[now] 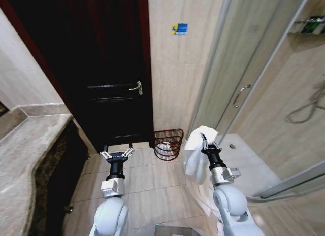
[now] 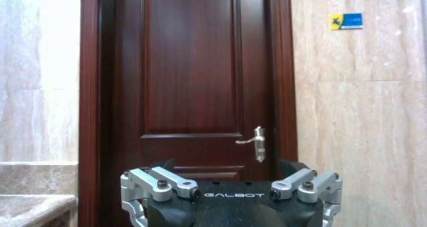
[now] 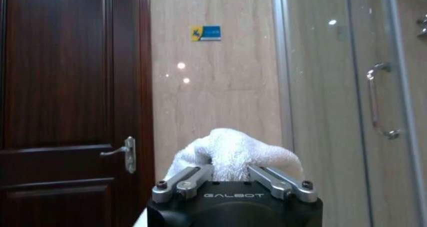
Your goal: Discard the used towel into the hamper.
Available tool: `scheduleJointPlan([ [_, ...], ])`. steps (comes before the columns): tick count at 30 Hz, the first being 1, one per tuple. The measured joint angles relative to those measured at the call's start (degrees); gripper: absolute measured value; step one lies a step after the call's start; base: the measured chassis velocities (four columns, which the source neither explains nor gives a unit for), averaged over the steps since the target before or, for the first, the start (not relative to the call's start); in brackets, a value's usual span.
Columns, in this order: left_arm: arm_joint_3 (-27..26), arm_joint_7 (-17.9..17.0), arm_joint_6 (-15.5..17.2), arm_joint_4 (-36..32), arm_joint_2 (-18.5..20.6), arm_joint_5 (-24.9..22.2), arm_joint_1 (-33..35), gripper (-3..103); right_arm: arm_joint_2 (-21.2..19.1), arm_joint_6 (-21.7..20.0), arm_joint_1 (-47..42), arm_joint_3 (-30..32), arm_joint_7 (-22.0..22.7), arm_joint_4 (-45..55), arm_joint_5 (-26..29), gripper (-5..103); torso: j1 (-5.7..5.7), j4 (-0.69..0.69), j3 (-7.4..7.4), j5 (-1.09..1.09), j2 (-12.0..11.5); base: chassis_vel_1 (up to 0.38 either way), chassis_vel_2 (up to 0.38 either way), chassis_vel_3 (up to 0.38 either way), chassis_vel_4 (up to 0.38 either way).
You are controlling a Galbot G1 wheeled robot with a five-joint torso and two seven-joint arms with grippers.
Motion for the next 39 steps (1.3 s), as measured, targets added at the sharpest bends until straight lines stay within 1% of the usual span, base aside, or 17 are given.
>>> scheduleJointPlan([
  [4,0.0,0.0,0.0,0.2,0.2,-0.1,-0.3,100,0.1,0.4,0.1,0.0,-0.1,-0.5,-0.1,7,-0.01,-0.01,0.00,0.02,0.0,-0.025,0.016,0.031,-0.004],
  [5,0.1,0.0,0.0,0.2,0.2,-0.2,-0.4,100,0.3,0.5,0.2,-0.2,-0.1,-0.7,-0.1,7,-0.01,-0.04,0.00,0.02,0.0,-0.121,0.022,0.095,-0.005],
  [18,-0.2,0.1,-0.1,0.2,0.5,-0.5,-0.4,100,0.8,0.7,0.6,-0.8,-0.5,-1.1,-1.2,7,0.01,-0.02,0.00,-0.01,0.0,-0.092,0.063,0.078,-0.069],
  [32,-0.1,0.2,-0.2,0.6,0.3,-0.7,-0.8,100,0.8,0.0,1.9,-1.4,-0.7,-1.2,-1.5,7,0.01,-0.01,0.00,0.01,0.0,-0.088,0.095,0.085,-0.089],
  [36,-0.1,0.2,-0.2,0.9,0.4,-0.9,-1.0,100,0.9,0.3,2.1,-1.7,-0.3,-1.0,-0.5,7,0.02,-0.02,0.01,0.03,0.0,-0.101,0.104,0.106,-0.111],
  [37,-0.2,0.2,-0.2,1.3,0.4,-0.9,-1.2,100,0.9,-0.5,2.7,-1.6,0.1,0.3,0.9,7,0.05,-0.03,0.01,0.02,0.0,-0.077,0.072,0.061,-0.089],
  [39,-0.2,0.2,-0.2,1.7,0.4,-0.9,-1.3,100,0.9,-1.2,3.2,-1.6,0.6,1.2,1.7,7,0.05,-0.02,0.02,0.02,0.0,-0.077,0.072,0.042,-0.076],
])
